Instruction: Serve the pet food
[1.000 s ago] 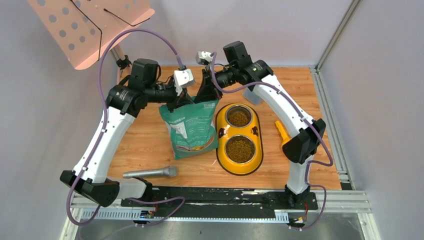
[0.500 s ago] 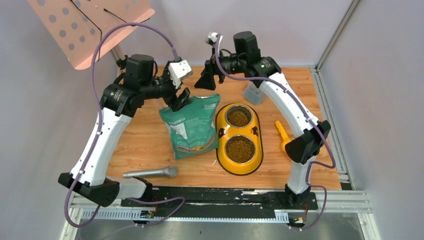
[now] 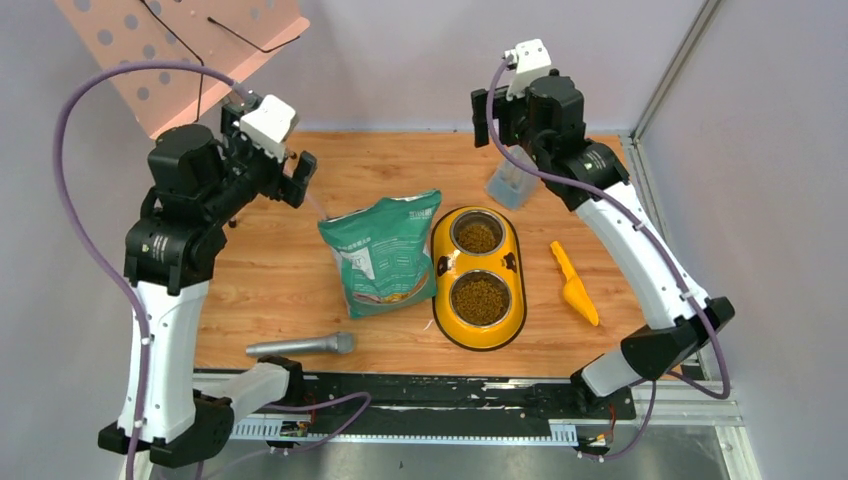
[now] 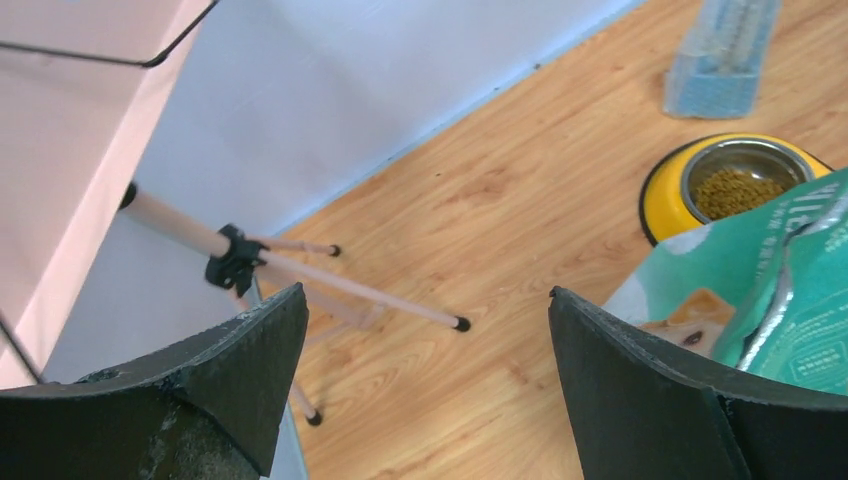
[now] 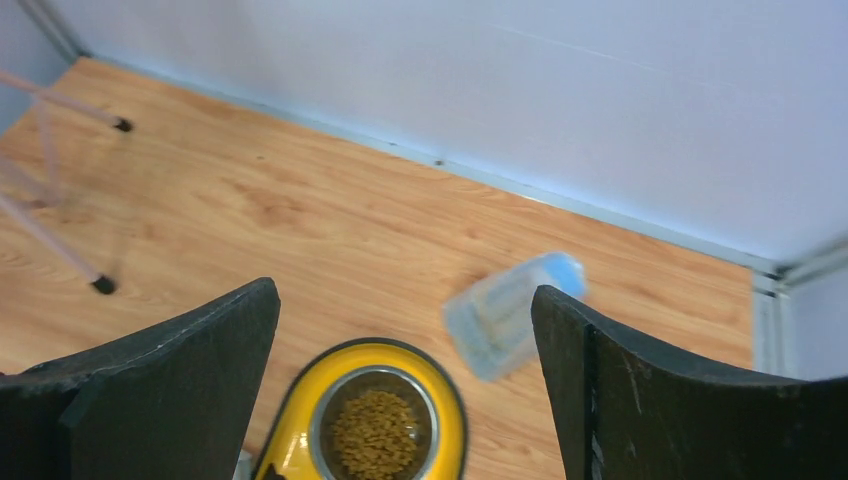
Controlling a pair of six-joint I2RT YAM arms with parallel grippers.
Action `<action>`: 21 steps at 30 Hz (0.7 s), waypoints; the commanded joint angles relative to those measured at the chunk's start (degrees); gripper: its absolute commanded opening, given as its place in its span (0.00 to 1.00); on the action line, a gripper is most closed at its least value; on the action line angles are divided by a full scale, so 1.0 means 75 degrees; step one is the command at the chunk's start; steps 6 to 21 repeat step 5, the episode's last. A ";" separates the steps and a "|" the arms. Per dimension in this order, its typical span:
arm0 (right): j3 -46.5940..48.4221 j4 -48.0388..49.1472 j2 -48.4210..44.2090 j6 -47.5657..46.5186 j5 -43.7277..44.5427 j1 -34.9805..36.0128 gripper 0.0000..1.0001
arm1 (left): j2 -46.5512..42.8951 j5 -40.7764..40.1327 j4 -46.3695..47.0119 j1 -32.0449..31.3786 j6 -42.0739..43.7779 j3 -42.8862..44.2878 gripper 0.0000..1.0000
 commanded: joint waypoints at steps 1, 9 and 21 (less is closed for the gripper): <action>-0.0391 0.0508 -0.0768 -0.0611 0.1272 -0.0020 1.00 | -0.0159 -0.0347 0.0057 0.0354 -0.0314 -0.0210 0.97; -0.0320 0.0611 -0.0935 -0.0740 0.1092 -0.0102 1.00 | -0.0261 -0.0363 0.0089 0.0490 -0.0425 -0.0383 0.98; -0.0320 0.0611 -0.0935 -0.0740 0.1092 -0.0102 1.00 | -0.0261 -0.0363 0.0089 0.0490 -0.0425 -0.0383 0.98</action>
